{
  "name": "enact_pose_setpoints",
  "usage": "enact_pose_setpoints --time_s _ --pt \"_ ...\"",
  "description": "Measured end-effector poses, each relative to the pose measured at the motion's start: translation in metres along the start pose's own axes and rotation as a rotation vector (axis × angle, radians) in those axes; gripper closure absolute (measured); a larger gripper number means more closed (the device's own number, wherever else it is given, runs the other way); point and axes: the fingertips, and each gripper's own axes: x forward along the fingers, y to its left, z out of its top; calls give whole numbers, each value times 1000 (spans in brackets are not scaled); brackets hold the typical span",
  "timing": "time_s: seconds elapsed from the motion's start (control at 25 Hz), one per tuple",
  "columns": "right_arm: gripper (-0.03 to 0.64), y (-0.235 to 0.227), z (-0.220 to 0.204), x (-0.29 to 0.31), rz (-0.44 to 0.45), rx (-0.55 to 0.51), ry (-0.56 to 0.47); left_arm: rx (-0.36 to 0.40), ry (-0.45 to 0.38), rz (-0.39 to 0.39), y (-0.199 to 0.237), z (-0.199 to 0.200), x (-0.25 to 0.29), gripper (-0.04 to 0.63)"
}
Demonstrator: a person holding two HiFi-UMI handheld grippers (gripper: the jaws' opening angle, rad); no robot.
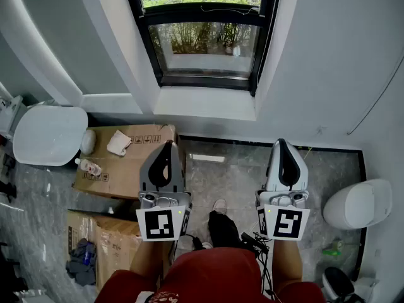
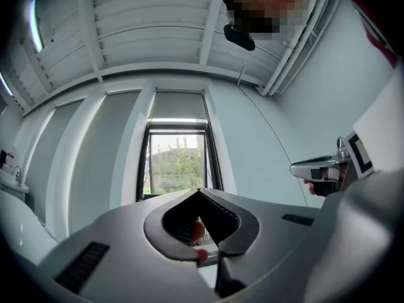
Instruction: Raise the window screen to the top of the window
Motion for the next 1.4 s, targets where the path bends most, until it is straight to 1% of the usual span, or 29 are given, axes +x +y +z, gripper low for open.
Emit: enact_pose_setpoints --time_s 0.12,0.24,0.36,0.56,0.76,0.88,1.16,1.4 --pt "607 21 15 -44 18 -4 -3 13 33 33 3 7 -49 591" --pt "607 31 28 -79 32 -8 -9 23 26 45 -5 19 -85 591" --pt "606 33 36 -101 32 -3 -15 28 23 46 -13 29 -107 591" --pt "607 38 42 -111 34 12 -45 55 5 63 -11 41 -121 591" --pt "607 28 45 -106 19 28 -79 64 16 59 -15 38 -111 591" --pt "607 24 42 -97 15 26 -83 54 31 61 -13 32 -100 591" --pt "607 10 29 -58 7 28 -70 50 47 56 -4 22 -61 591" --pt "607 -4 13 -21 4 27 -52 63 71 40 0 10 -26 591"
